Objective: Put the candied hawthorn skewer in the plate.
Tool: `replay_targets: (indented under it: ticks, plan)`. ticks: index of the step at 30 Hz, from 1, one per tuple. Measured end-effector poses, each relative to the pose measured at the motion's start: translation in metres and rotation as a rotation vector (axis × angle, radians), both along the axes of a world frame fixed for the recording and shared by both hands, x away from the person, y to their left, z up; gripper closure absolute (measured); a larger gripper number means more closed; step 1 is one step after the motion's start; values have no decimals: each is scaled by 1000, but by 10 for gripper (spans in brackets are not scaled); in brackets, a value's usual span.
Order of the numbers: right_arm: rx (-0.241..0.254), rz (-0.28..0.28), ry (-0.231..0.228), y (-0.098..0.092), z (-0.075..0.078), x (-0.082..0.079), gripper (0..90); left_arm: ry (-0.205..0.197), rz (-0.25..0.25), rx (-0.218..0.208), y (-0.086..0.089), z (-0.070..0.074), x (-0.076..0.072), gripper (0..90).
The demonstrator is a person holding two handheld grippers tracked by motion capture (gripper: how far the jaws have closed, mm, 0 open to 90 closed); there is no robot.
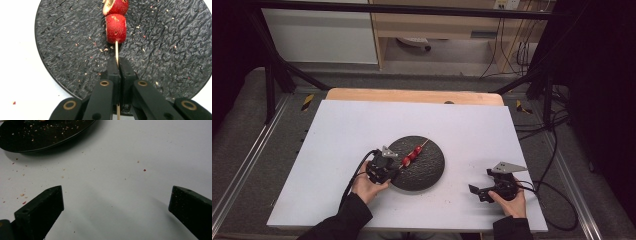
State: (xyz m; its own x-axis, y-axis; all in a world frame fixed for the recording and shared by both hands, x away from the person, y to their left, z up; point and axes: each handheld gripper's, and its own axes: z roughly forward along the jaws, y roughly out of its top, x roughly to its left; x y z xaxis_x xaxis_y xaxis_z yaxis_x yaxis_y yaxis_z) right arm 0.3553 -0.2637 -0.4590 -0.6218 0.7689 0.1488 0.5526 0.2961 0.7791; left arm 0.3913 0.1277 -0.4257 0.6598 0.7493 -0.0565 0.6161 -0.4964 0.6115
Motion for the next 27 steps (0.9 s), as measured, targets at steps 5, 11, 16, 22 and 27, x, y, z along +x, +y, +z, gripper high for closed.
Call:
replay_targets:
  ticks: [5,11,16,22,27]
  plan:
    - [3,-2,-2,0,0,1,6,-9,-11,-9,3,1,1,858]
    - [6,-1,-3,0,0,0,5,-63,-45,-56,12,8,-2,711]
    - [14,-4,-5,-1,1,0,5,-105,-103,-89,23,15,-5,500]
    - [21,-5,-4,-1,1,0,5,-133,-121,-138,43,21,-10,315]
    - [23,-6,-6,-1,1,0,5,-150,-87,-151,66,25,-15,177]
